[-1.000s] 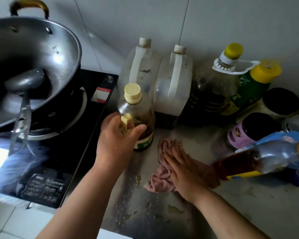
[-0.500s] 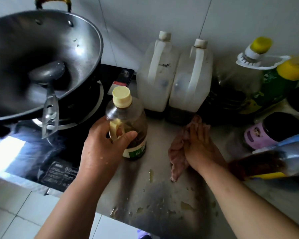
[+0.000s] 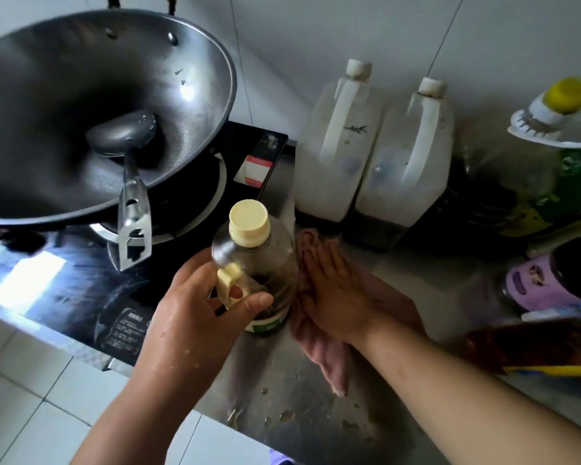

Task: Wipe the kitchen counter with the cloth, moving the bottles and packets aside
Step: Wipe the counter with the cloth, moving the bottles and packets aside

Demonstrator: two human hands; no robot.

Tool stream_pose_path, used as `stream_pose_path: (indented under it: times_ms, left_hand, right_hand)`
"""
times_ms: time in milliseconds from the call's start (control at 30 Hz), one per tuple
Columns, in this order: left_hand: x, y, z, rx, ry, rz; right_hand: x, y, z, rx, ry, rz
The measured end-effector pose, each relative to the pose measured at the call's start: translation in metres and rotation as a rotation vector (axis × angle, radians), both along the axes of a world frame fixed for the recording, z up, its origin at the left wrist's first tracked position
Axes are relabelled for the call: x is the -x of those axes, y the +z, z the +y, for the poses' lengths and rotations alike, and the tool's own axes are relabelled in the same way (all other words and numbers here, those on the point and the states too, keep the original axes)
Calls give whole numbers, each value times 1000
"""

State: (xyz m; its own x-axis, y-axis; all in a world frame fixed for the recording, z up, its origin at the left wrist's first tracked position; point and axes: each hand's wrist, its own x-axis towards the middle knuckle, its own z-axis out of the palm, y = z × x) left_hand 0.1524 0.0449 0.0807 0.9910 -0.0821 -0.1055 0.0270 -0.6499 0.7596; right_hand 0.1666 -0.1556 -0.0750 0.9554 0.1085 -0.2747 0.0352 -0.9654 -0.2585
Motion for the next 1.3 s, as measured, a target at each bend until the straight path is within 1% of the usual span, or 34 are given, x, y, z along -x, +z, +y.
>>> stream_pose_path:
  times_ms: [67,267,333,400,467,567,667,800,967,1000,1033,1100,1167,1233,1267,1300]
  left_hand:
    - [3,-1,4,8,-5,-6]
    - [9,-5,5,-78,-7,-61]
    - [9,-2,1,-86,7,-53]
    - [7,0,-2,-50,9,-42]
    - [6,1,-4,-35,5,-27]
    - [6,-1,-10,-22,-15,-27]
    - [4,-4,-18,-53,-46,-43]
    - [-1,-9,-28,-76,-57,-29]
    - [-2,-9,-35,-60,-74,-15]
    - [-2,-9,-36,-62,-78,-14]
    - [-1,-8,-35,-67,-84,-12]
    - [0,-7,-33,-79,-87,-15]
    - [2,-7,-30,-90,-81,-24]
    - [4,-6,-27,-87,-74,-27]
    - [5,-5,-25,-83,-73,-30]
    - [5,-5,-24,-79,-74,-34]
  right_hand:
    - [-19,-4,9,-54,12,-9]
    - [-49,-2,16,-146,60,-41]
    - [-47,2,11,-181,67,-41]
    - [-40,6,2,-226,48,-36]
    - [-23,11,-9,-215,14,-61]
    - [9,11,-35,-166,-93,-81]
    - [39,8,-63,-91,-189,-68]
    - [74,7,-88,7,-384,-61]
    - [92,10,-81,123,-702,-9]
    - [89,11,-74,134,-741,22]
    - [83,11,-66,124,-760,13]
    - [68,8,-54,72,-765,-52]
    - [53,5,-41,41,-708,5]
    - [41,6,-26,-7,-575,95]
    - [37,8,-19,-45,-498,120]
    - [35,8,-13,-77,-417,105]
